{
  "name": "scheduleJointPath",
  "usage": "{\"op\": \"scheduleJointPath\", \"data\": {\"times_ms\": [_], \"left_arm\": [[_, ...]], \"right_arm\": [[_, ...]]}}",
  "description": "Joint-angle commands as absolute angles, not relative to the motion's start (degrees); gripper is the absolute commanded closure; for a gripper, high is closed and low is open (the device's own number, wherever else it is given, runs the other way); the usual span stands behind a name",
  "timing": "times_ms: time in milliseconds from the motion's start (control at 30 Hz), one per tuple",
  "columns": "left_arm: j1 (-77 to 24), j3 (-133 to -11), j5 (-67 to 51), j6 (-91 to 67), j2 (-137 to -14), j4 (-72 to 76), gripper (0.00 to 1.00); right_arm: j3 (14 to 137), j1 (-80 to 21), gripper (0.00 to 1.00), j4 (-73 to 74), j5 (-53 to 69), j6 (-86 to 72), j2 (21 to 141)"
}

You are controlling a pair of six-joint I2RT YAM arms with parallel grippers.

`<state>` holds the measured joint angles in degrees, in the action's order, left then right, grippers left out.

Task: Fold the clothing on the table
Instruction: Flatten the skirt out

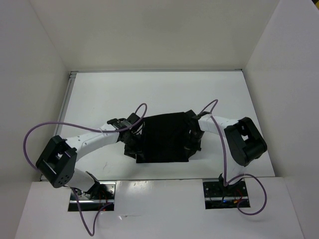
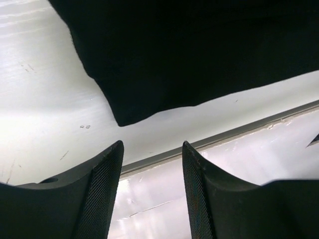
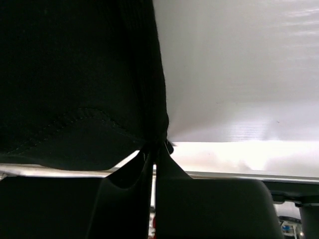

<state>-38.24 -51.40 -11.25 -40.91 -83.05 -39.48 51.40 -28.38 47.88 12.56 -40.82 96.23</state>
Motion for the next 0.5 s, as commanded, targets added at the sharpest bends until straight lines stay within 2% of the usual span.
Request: {"op": "scheduleJointPath", "data": {"times_ms": [0,133,467], "left_arm": [[-37.53,-51.68,-9.85,-41.48,-81.30,-41.13,0.42],[-37.53,-49.31,-8.01,-42.62,-81.30,-39.38,0.42],[-37.53,-47.02,-7.29,-44.30,-86.83,-30.51,0.41]], "right_arm": [[52.99,-29.88,1.00,49.29,4.69,-43.93,93.00],[57.30,-29.88,1.00,56.77,-1.57,-44.56,89.38],[56.17,-29.88,1.00,56.16,1.14,-45.09,88.86]]}}
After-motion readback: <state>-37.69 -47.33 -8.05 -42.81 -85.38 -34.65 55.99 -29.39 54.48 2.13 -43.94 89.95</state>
